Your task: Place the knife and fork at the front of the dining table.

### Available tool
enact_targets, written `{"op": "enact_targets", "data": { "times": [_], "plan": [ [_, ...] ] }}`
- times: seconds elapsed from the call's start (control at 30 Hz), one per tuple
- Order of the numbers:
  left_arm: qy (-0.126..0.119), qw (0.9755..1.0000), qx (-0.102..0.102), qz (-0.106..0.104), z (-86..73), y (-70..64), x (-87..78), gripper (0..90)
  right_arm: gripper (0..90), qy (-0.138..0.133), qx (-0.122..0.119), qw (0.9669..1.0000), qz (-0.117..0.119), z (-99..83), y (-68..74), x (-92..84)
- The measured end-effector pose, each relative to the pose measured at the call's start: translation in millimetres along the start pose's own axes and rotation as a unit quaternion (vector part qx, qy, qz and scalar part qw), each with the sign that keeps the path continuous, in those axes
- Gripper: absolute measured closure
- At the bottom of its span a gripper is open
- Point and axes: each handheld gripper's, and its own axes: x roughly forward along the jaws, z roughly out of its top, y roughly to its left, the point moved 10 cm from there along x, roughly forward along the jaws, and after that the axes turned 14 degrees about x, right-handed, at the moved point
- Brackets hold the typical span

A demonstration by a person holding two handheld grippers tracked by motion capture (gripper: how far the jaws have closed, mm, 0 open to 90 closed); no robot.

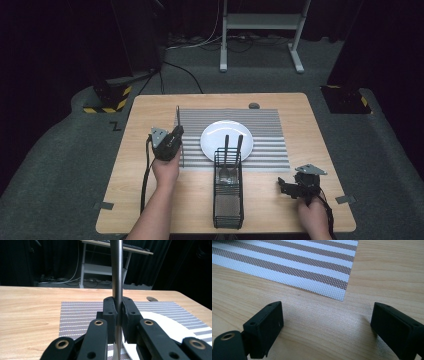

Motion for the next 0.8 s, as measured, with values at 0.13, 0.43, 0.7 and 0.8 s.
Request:
{"op": "enact_targets", "data": {
  "times": [0.13, 0.43, 0.7, 0.8],
  "plan": [
    [0.019, 0.9998, 0.01, -0.001, -4.9, 4.5, 3.4, 82.3, 10.7, 0.0, 0.0, 1.0, 0.0, 0.0, 0.0, 0.0],
    [0.056, 0.9971, 0.051, -0.002, -12.4, 1.9, 19.9, 82.4, 10.7, 0.0, 0.0, 1.0, 0.0, 0.0, 0.0, 0.0],
    [0.073, 0.9959, 0.053, 0.002, -18.7, 0.6, 33.0, 82.6, 10.7, 0.0, 0.0, 1.0, 0.0, 0.0, 0.0, 0.0],
    [0.078, 0.9956, 0.05, 0.005, -20.9, 1.8, 36.5, 82.6, 10.7, 0.0, 0.0, 1.0, 0.0, 0.0, 0.0, 0.0]
  ]
}}
